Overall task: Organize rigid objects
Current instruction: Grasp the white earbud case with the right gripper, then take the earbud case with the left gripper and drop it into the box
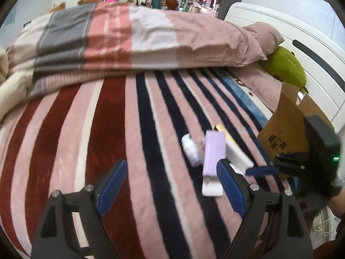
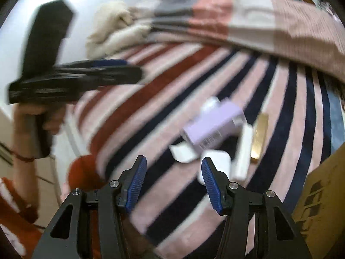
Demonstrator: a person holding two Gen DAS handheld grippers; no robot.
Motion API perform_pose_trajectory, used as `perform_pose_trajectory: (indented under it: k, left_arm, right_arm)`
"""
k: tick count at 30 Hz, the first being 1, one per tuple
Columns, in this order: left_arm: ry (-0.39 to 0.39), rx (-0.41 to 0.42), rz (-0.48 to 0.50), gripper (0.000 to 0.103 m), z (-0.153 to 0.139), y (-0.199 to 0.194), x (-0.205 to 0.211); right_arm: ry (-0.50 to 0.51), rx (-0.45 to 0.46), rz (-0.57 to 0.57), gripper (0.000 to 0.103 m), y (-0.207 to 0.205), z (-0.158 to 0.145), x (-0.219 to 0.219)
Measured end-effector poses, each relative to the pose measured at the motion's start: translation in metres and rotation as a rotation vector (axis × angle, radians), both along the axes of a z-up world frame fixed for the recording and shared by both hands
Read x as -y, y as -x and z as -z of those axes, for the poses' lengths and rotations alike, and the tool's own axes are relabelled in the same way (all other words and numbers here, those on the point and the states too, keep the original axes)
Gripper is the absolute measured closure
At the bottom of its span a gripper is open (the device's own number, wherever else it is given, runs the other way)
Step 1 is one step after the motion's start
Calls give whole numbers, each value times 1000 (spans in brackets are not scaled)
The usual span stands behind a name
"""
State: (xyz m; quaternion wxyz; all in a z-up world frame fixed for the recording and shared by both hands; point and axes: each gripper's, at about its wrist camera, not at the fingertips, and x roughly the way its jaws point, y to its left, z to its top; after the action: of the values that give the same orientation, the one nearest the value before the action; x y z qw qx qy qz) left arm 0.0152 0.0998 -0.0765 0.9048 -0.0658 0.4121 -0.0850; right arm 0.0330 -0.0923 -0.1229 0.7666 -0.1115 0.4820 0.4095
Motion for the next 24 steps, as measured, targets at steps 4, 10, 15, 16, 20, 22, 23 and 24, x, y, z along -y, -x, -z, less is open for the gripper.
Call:
perform_pose_trajectory:
  k: [4, 10, 15, 16, 20, 22, 23, 24]
  left_arm:
    - [16, -23, -5, 20, 14, 4, -7]
    - [20, -27, -3, 20, 18, 6, -10]
    - [36, -37, 26, 20, 16, 6, 0]
    - [42, -36, 43, 20, 14, 6, 3]
    - [115, -31, 136, 20, 4, 6, 18]
    - [146, -26, 178, 20, -5, 4, 27]
    - [167, -23, 204, 21, -11, 3, 34]
    - [179, -20, 222, 21, -16, 1, 39]
  right_arm:
    - [106, 51, 45, 53, -10, 26, -4]
    - [164, 9, 76, 53, -22, 45, -6]
    - [147, 23, 128, 64, -28, 43, -5]
    - [157, 38, 127, 64, -25, 41, -6]
    - [115, 90, 92, 64, -6, 14, -4]
    - [87, 123, 84, 64, 2, -1, -5]
    - [65, 138, 76, 64, 5, -12, -4]
    - [34, 156, 65, 64, 10, -27, -3]
